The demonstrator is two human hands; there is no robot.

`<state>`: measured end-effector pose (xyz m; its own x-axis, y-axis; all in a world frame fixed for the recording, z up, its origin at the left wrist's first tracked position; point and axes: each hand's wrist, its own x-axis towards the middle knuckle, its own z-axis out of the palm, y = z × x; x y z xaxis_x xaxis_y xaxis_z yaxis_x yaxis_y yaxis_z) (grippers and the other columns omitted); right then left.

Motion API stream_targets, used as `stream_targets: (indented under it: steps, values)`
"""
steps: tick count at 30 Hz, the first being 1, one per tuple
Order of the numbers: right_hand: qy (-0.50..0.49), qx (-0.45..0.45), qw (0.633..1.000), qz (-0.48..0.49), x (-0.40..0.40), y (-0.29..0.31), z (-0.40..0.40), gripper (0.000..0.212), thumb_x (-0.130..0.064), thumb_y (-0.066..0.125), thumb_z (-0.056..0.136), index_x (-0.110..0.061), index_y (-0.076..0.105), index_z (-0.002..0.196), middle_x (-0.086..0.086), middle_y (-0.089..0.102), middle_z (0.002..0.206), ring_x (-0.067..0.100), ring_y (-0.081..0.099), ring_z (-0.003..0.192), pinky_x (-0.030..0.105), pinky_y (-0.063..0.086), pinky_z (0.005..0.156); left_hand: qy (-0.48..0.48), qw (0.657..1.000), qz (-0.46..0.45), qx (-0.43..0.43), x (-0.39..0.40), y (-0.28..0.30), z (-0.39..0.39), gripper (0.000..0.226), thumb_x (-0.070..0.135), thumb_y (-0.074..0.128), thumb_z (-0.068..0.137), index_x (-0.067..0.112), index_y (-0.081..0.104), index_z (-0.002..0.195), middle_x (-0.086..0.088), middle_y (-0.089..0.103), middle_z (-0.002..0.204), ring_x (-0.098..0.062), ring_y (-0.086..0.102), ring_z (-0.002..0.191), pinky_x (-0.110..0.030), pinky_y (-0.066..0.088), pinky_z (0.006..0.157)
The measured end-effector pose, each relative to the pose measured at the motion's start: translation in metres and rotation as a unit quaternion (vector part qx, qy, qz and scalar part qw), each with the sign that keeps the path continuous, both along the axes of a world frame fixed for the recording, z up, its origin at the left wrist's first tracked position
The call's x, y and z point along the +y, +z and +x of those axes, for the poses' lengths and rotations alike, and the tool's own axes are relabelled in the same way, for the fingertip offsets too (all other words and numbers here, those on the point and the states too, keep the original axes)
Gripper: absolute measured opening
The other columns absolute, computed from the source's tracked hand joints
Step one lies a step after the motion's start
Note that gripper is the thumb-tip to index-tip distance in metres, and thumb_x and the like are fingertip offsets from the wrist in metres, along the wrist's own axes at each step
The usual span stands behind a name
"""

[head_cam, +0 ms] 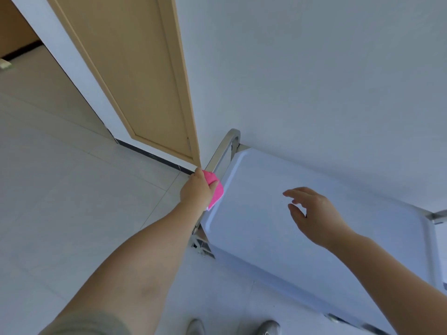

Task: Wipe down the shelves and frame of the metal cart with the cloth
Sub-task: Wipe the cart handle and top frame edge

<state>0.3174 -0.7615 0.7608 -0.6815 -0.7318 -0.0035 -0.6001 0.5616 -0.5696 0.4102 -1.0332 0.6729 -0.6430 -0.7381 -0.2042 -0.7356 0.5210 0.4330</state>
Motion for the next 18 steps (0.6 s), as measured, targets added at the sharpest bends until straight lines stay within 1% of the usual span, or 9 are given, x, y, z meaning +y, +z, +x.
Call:
stream_targets:
  steps: [2, 4, 7, 10, 14, 16, 18]
  values:
    - [-0.01, 0.003, 1.0, 0.004, 0.0, -0.002, 0.014, 0.029, -0.011, 0.055, 0.089, -0.019, 0.062, 0.116, -0.007, 0.06, 0.112, 0.011, 0.059, 0.093, 0.034, 0.05, 0.084, -0.004, 1.0, 0.001, 0.022, -0.001, -0.005, 0.008, 0.057, 0.049, 0.052, 0.088, 0.008, 0.036, 0.125, -0.011, 0.058, 0.112, -0.029, 0.062, 0.092, -0.038, 0.052, 0.067]
    - [-0.014, 0.003, 1.0, 0.01, -0.001, -0.003, 0.029, 0.028, -0.01, 0.056, 0.089, -0.018, 0.063, 0.115, -0.006, 0.061, 0.111, 0.01, 0.059, 0.091, 0.033, 0.05, 0.083, -0.015, 0.999, 0.003, 0.052, -0.001, -0.011, 0.022, 0.054, 0.047, 0.053, 0.088, 0.011, 0.036, 0.124, -0.009, 0.058, 0.112, -0.027, 0.063, 0.09, -0.037, 0.054, 0.068]
    - [-0.023, -0.001, 1.0, 0.021, -0.006, -0.004, 0.051, 0.028, -0.01, 0.056, 0.089, -0.017, 0.064, 0.114, -0.005, 0.062, 0.111, 0.01, 0.058, 0.09, 0.032, 0.05, 0.084, -0.017, 0.994, 0.016, 0.104, 0.006, -0.026, 0.055, 0.057, 0.045, 0.053, 0.089, 0.014, 0.032, 0.132, -0.006, 0.055, 0.121, -0.025, 0.064, 0.093, -0.037, 0.056, 0.072]
    - [-0.031, -0.003, 0.999, 0.031, -0.009, -0.006, 0.075, 0.027, -0.009, 0.056, 0.089, -0.017, 0.064, 0.113, -0.006, 0.062, 0.11, 0.011, 0.06, 0.09, 0.034, 0.051, 0.083, -0.006, 0.989, 0.045, 0.141, 0.015, -0.049, 0.09, 0.06, 0.039, 0.057, 0.088, 0.015, 0.029, 0.136, -0.006, 0.053, 0.128, -0.026, 0.063, 0.099, -0.034, 0.053, 0.077]
    - [-0.02, 0.016, 0.997, 0.074, -0.005, -0.007, 0.1, 0.026, -0.011, 0.057, 0.088, -0.017, 0.066, 0.112, -0.005, 0.062, 0.112, 0.017, 0.064, 0.091, 0.028, 0.048, 0.079, 0.003, 0.977, 0.093, 0.19, 0.021, -0.073, 0.114, 0.052, 0.032, 0.058, 0.088, 0.019, 0.033, 0.131, -0.005, 0.057, 0.12, -0.027, 0.064, 0.092, -0.029, 0.048, 0.069]
    - [-0.023, 0.023, 0.994, 0.103, -0.001, -0.008, 0.108, 0.027, -0.012, 0.057, 0.088, -0.019, 0.066, 0.113, -0.005, 0.062, 0.114, 0.018, 0.064, 0.091, 0.03, 0.049, 0.08, 0.009, 0.971, 0.129, 0.199, 0.023, -0.078, 0.117, 0.049, 0.029, 0.056, 0.089, 0.021, 0.032, 0.131, -0.005, 0.057, 0.122, -0.027, 0.064, 0.093, -0.036, 0.053, 0.074]
    - [-0.034, 0.016, 0.992, 0.119, 0.001, -0.01, 0.115, 0.027, -0.014, 0.056, 0.089, -0.02, 0.065, 0.113, -0.006, 0.061, 0.115, 0.017, 0.063, 0.092, 0.031, 0.049, 0.08, 0.009, 0.97, 0.147, 0.195, 0.023, -0.078, 0.119, 0.049, 0.028, 0.055, 0.089, 0.022, 0.031, 0.132, -0.005, 0.055, 0.125, -0.027, 0.063, 0.095, -0.04, 0.054, 0.078]
